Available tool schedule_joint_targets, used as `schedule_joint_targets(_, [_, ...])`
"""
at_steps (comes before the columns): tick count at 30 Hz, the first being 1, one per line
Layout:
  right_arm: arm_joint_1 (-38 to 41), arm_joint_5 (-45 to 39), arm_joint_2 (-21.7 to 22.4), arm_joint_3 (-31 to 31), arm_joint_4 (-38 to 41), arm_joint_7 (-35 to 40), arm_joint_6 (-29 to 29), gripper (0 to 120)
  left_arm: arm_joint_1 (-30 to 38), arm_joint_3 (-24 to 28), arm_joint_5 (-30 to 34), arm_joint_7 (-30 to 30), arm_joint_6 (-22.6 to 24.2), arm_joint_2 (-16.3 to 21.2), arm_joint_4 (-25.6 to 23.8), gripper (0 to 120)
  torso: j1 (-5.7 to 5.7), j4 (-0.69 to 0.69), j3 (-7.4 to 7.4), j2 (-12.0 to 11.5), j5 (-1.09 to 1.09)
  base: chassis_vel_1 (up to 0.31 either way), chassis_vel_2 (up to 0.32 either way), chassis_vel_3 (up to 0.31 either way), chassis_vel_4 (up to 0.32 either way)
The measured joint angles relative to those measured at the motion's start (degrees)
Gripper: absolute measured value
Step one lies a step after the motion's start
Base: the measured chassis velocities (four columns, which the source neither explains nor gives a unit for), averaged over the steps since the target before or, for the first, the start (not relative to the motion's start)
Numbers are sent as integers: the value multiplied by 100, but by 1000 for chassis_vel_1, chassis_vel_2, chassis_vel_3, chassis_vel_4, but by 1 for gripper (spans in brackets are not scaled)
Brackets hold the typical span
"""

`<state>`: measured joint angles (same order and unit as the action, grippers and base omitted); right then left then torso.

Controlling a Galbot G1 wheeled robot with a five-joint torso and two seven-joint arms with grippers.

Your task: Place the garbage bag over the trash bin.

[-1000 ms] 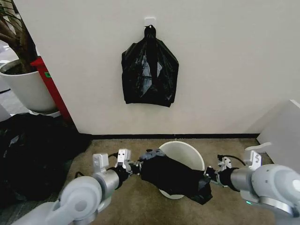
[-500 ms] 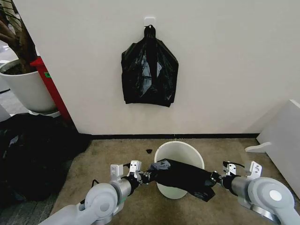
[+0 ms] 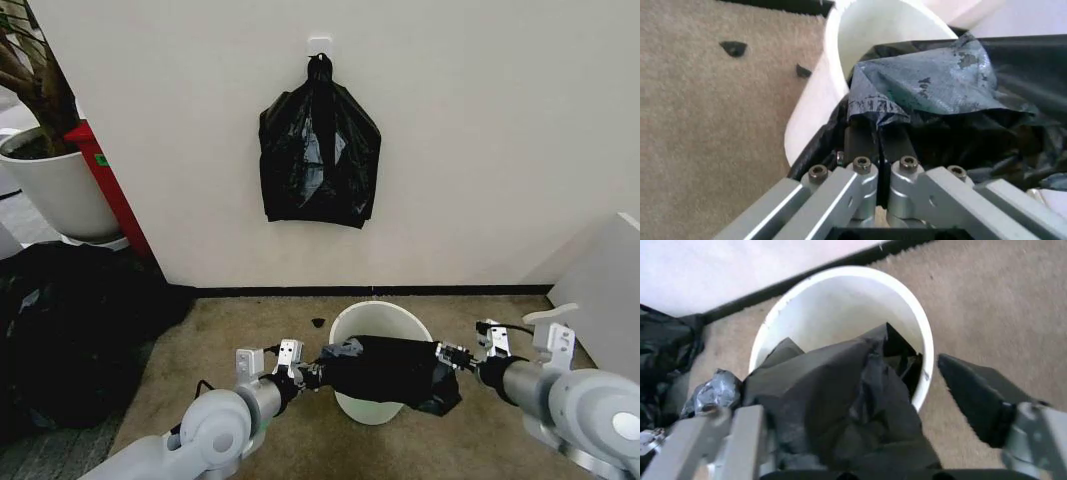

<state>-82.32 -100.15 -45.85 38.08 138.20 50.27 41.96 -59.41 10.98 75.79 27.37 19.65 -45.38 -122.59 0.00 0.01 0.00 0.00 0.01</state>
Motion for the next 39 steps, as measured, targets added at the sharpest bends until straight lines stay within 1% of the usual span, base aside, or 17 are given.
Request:
schedule_joint_targets(4, [-51, 302, 126, 85, -116, -607, 1, 81, -30, -121, 71, 57, 21, 0, -1, 0, 0, 0, 0, 0, -1, 0, 0, 0, 0])
schedule_joint_targets(5, [-130, 574, 217, 95, -282, -1063, 2, 88, -41, -154, 82, 72, 29, 2, -1, 0, 0, 0, 0, 0, -2, 0, 0, 0, 0])
schedule_joint_targets(8, [-350, 1297, 366, 18, -860, -2072, 3, 97, -46, -200, 98, 83, 44, 1, -15, 0, 0, 0, 0, 0, -1, 0, 0, 0, 0])
schedule_joint_targets(9, [-350, 1297, 366, 18, -860, -2072, 3, 97, -46, -200, 98, 83, 44, 1, -15, 0, 0, 0, 0, 0, -1, 0, 0, 0, 0])
schedule_joint_targets(11, [-566, 2305, 363, -141, -1188, -2814, 4, 100, -32, -215, 124, 91, 48, -12, -37, 0, 0, -1, 0, 0, 1, 0, 0, 0, 0])
schedule_joint_targets(12, [-643, 2621, 323, -196, -1207, -2979, 5, 100, -18, -215, 136, 100, 48, -20, -44, 0, 0, -3, 0, 0, 2, 0, 0, 0, 0])
schedule_joint_targets(17, [-842, 2975, 282, -194, -868, -3372, 5, 100, 38, -208, 203, 161, 48, -39, -81, 0, 0, -1, 0, 0, -3, 0, 0, 0, 0])
schedule_joint_targets(19, [-955, 3529, 384, -99, -818, -4072, 5, 100, 62, -206, 221, 175, 49, -46, -86, 0, 0, 0, 0, 0, -3, 0, 0, 0, 0])
schedule_joint_targets(20, [-1077, 4282, 459, 19, -852, -4913, 5, 100, 76, -227, 236, 176, 55, -49, -101, 0, 0, 0, 0, 0, -3, 0, 0, 0, 0])
schedule_joint_targets(21, [-1157, 4619, 482, 82, -846, -5267, 5, 100, 81, -253, 248, 176, 64, -49, -109, 0, 0, -1, 0, 0, -1, 0, 0, 0, 0])
schedule_joint_targets(24, [-1351, 4928, 509, 212, -716, -5500, 5, 100, 88, -320, 275, 176, 76, -50, -122, 0, 0, -1, 0, 0, 1, 0, 0, 0, 0])
schedule_joint_targets(26, [-1557, 4827, 503, 334, -413, -5203, 4, 100, 88, -400, 290, 178, 78, -64, -121, 0, 0, -1, 0, 0, -3, 0, 0, 0, 0])
schedule_joint_targets(29, [-1609, 3932, 418, 327, -35, -4042, 3, 100, 74, -470, 313, 210, 79, -108, -91, 0, 0, -1, 0, 0, -1, 0, 0, 0, 0])
schedule_joint_targets(30, [-1609, 3932, 418, 327, -35, -4042, 3, 100, 74, -470, 313, 210, 79, -108, -91, 0, 0, -1, 0, 0, -1, 0, 0, 0, 0])
schedule_joint_targets(32, [-1539, 3157, 312, 260, 154, -2935, 1, 100, 61, -491, 317, 224, 78, -132, -68, 0, 0, -1, 0, 0, -4, 0, 0, 0, 0])
schedule_joint_targets(35, [-1347, 989, -141, 192, 452, -523, -7, 100, 19, -506, 315, 229, 73, -175, -56, 0, 0, 0, 0, 0, 0, 0, 0, 0, 0])
schedule_joint_targets(39, [-1503, 421, -471, 334, 517, 262, -10, 100, 25, -520, 315, 218, 72, -200, -35, 0, 0, -1, 0, 0, -1, 0, 0, 0, 0])
